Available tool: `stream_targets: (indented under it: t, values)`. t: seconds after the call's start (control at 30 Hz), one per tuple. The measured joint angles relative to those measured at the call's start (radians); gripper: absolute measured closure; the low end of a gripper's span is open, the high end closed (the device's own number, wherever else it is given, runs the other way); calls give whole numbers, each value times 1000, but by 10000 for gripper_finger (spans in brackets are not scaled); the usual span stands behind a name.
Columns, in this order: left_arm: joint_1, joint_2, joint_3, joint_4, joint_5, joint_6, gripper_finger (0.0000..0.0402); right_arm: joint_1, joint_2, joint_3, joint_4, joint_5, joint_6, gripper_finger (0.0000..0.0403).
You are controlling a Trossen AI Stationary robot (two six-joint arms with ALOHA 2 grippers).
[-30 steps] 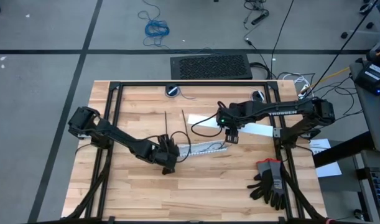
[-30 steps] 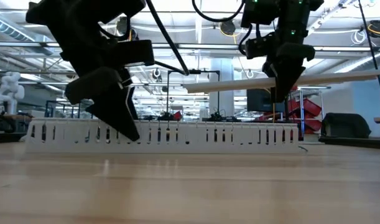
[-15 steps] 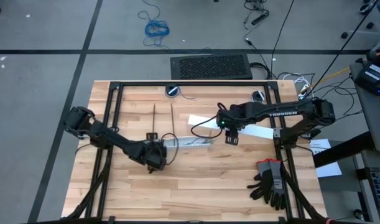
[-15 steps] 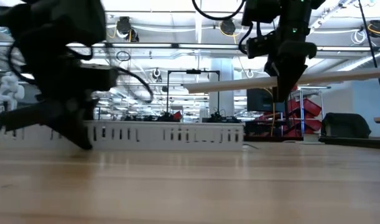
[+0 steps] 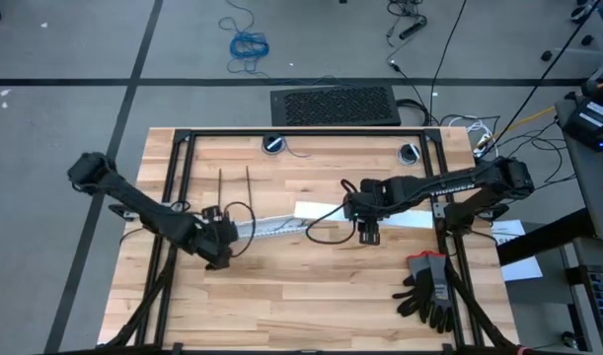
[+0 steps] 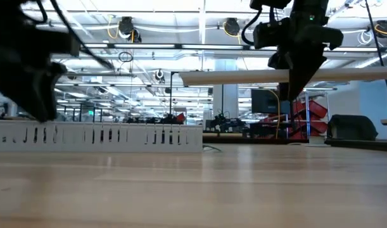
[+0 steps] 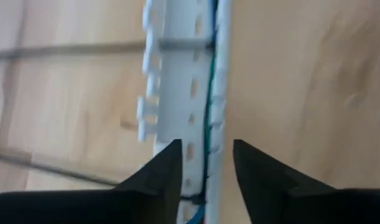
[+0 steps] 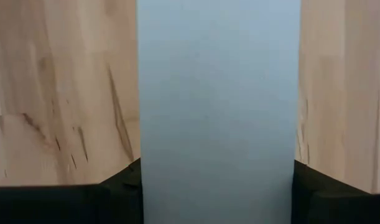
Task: Ziptie cables
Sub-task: Close the white cable duct
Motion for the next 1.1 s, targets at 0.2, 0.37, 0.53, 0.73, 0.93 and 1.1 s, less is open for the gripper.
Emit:
stream_targets:
  t: [0.2, 0.37, 0.53, 0.73, 0.93, 1.1]
  values:
    - [9, -95, 1, 249, -158, 141, 191, 23, 1, -79, 110, 2, -72, 203]
    - [114, -37, 4, 574, -175, 322, 139, -2, 1, -154, 129, 7, -76, 203]
    - [230, 63, 5, 718, -100, 443, 116, -9, 1, -192, 164, 17, -134, 203]
    - [331, 263, 16, 902, 105, 507, 113, -22, 1, -204, 160, 62, -185, 203]
    - [361, 345, 73, 927, 111, 561, 113, -45, 1, -204, 181, 61, -237, 203]
    - [408, 373, 89, 923, 83, 581, 113, -67, 1, -229, 223, 58, -261, 203]
